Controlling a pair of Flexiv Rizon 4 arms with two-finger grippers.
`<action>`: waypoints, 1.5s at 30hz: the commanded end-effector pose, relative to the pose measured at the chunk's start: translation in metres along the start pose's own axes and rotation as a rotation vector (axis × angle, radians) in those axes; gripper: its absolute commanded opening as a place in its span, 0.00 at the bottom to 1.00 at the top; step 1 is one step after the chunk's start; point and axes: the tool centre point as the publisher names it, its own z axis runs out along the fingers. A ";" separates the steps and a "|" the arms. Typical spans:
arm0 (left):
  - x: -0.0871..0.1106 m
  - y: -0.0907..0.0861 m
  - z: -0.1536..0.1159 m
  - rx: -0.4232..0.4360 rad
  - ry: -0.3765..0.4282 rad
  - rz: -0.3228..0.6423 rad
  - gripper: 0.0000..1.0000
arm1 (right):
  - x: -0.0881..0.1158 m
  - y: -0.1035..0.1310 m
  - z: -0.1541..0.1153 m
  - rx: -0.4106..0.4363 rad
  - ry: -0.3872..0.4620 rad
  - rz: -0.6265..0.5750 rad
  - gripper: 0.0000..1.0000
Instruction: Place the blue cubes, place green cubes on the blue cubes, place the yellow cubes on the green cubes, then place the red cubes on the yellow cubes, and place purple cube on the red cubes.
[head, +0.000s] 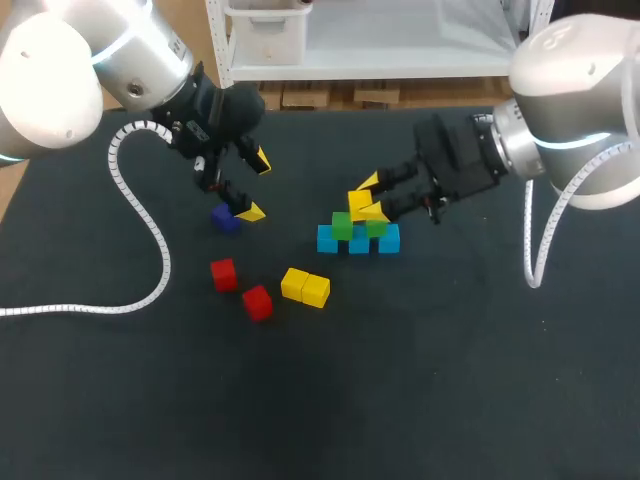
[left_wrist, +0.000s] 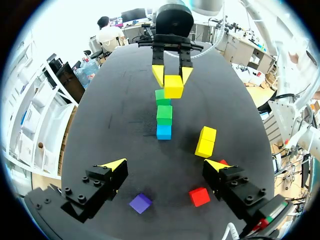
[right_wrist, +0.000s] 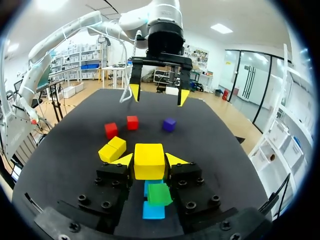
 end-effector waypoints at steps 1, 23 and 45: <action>0.001 0.001 0.000 0.002 -0.002 0.003 1.00 | 0.006 -0.002 0.001 0.004 -0.011 0.006 0.00; 0.001 0.001 0.000 0.002 -0.002 0.003 1.00 | 0.014 -0.009 0.015 0.019 -0.060 0.012 0.00; 0.001 0.001 0.000 0.002 -0.002 0.003 1.00 | 0.018 -0.012 0.013 0.035 -0.072 0.011 0.00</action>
